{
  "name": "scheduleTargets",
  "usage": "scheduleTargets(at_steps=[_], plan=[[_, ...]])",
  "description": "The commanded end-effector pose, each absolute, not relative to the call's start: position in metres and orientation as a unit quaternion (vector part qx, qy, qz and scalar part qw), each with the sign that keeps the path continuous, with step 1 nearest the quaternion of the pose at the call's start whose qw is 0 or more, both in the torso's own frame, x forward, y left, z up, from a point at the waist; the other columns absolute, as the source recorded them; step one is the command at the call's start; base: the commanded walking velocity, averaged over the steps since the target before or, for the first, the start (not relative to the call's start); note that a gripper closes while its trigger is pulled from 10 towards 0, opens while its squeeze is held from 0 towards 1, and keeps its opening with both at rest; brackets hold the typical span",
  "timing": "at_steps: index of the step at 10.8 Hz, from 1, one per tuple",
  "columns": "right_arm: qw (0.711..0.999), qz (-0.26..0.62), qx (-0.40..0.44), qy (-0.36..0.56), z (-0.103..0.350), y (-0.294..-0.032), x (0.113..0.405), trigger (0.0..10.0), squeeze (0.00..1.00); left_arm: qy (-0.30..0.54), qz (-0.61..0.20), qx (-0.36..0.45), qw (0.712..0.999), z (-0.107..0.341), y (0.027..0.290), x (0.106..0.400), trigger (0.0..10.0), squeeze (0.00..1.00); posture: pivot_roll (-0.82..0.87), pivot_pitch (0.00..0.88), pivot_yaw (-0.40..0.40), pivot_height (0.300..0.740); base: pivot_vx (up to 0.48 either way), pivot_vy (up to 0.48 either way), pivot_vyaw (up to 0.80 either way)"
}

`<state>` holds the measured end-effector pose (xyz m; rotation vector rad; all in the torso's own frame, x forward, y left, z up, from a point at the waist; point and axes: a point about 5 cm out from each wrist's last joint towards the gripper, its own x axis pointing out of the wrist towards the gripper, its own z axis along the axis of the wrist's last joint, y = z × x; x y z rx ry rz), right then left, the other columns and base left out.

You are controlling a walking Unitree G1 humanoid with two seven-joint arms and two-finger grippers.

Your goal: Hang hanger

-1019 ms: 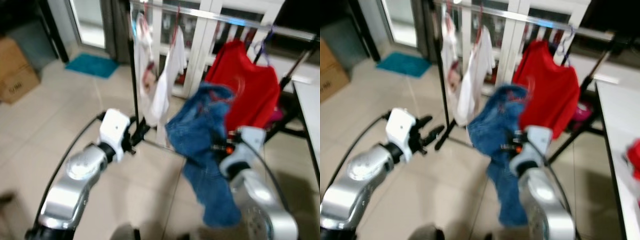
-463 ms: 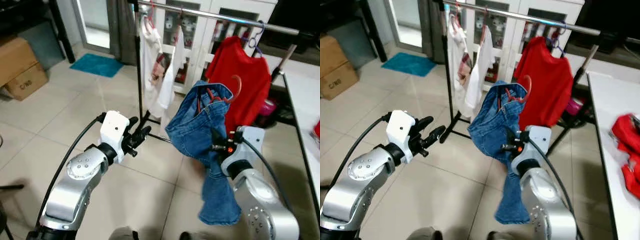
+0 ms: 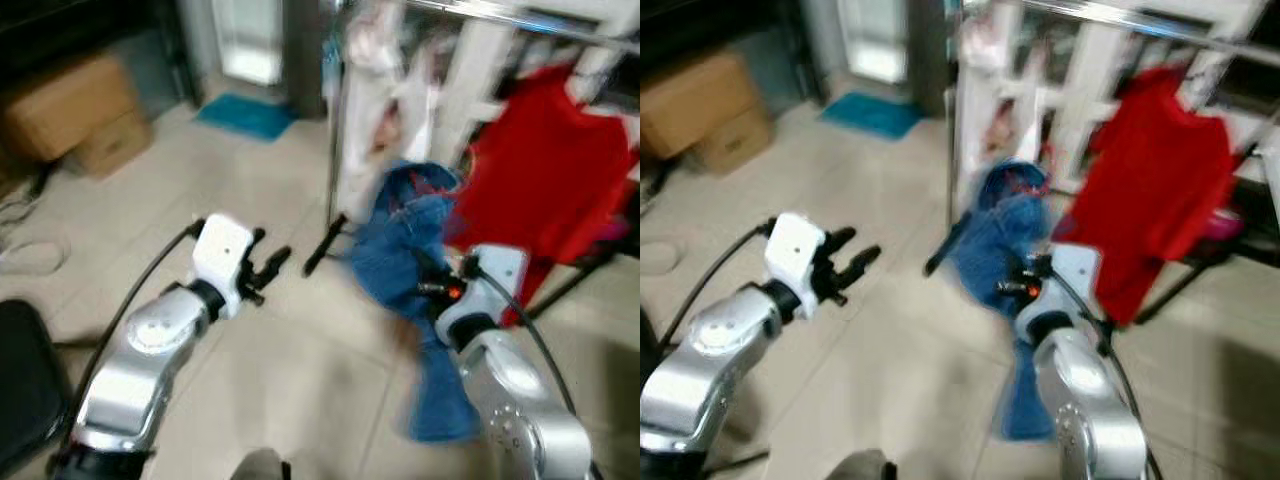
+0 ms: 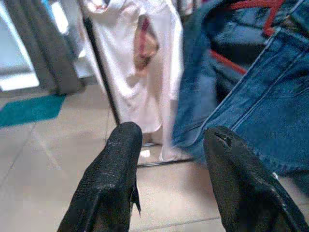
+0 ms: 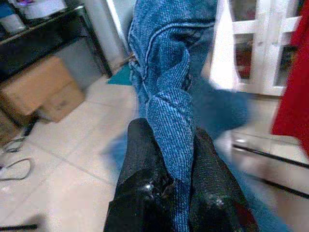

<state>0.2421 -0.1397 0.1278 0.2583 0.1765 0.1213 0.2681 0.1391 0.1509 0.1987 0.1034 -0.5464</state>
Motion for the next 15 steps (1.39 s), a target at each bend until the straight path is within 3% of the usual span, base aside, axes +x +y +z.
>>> scheduleTargets(at_steps=[1,7,8,9,10,13,15], plan=[[0.988,0.054,0.127,0.073,0.134,-0.146,0.241,0.0,0.00,0.051,-0.278,0.099,0.954,0.149,0.133,0.266,10.0,0.00,0.05,0.074,-0.032,0.740,0.000,-0.480,0.00],[0.987,0.067,0.123,0.072,0.137,-0.143,0.243,0.0,0.00,0.056,-0.276,0.067,0.957,0.150,0.134,0.265,10.0,0.00,0.05,0.091,-0.040,0.740,0.000,0.000,0.00],[0.987,0.073,0.122,0.071,0.137,-0.143,0.243,0.0,0.00,0.051,-0.279,0.072,0.956,0.150,0.134,0.266,10.0,0.27,0.05,0.089,-0.042,0.740,0.000,0.000,0.00],[0.987,0.090,0.117,0.068,0.138,-0.141,0.245,0.0,0.00,0.048,-0.280,0.070,0.956,0.152,0.135,0.269,10.0,0.92,0.05,0.080,-0.045,0.740,0.000,0.000,0.00],[0.986,0.100,0.117,0.063,0.141,-0.141,0.246,0.0,0.00,0.045,-0.281,0.064,0.956,0.154,0.136,0.272,10.0,1.00,0.05,0.074,-0.046,0.740,0.000,0.000,0.00],[0.981,0.165,0.086,0.052,0.150,-0.144,0.249,0.0,0.00,0.019,-0.293,0.086,0.952,0.168,0.143,0.293,10.0,1.00,0.05,0.047,-0.051,0.740,0.000,0.000,0.00],[0.967,0.246,0.063,0.033,0.163,-0.149,0.244,0.0,0.00,0.007,-0.348,0.090,0.933,0.181,0.140,0.303,10.0,1.00,0.06,0.054,-0.047,0.740,0.000,0.000,0.00]])
